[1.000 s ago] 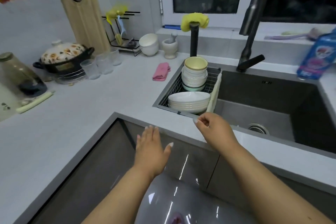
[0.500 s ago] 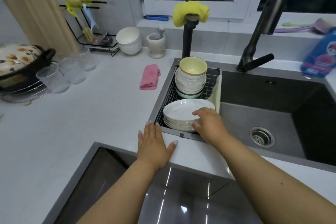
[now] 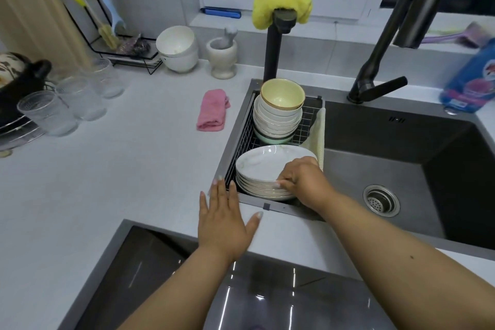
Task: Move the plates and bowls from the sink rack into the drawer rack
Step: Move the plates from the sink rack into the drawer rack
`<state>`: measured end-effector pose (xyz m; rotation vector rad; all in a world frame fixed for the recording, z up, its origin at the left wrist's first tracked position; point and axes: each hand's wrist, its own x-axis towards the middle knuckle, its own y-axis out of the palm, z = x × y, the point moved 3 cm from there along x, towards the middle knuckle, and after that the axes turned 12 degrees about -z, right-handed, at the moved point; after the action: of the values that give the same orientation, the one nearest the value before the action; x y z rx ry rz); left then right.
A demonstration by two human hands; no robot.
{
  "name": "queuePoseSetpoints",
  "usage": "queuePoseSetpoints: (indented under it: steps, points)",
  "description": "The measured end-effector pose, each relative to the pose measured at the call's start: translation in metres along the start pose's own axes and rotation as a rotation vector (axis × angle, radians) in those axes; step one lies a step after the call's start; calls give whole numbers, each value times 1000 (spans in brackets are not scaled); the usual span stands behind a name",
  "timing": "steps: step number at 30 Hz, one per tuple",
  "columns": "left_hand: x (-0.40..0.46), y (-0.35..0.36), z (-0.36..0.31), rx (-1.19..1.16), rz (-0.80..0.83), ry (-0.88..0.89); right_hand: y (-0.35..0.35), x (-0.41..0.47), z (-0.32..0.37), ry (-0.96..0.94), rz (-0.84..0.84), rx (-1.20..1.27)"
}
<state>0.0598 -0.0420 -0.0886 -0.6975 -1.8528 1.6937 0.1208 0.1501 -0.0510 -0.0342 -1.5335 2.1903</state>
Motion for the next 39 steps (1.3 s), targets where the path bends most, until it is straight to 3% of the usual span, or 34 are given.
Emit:
queuePoseSetpoints:
  steps: [13, 16, 18, 20, 23, 27, 34, 39]
  points:
    - [3, -2, 3, -65, 44, -15, -38, 21, 21, -239, -226, -19]
    - [5, -17, 4, -352, -62, -165, -52, 12, 27, -287, -305, -21]
    - [7, -35, 2, -636, -213, -330, -61, 5, 31, -324, -342, -22]
    - [10, -54, -3, -896, -263, -514, -71, -2, 35, -357, -383, -17]
    - [8, -82, -20, -1302, -103, -728, -86, -14, 46, -427, -426, -15]
    - [-10, -102, -38, -1736, 139, -886, -102, -35, 65, -549, -447, 42]
    - [-58, -123, -52, -1879, -7, -991, -122, -86, 80, -610, -365, 72]
    - [-106, -133, -65, -1864, -118, -1014, -137, -124, 81, -336, -287, 244]
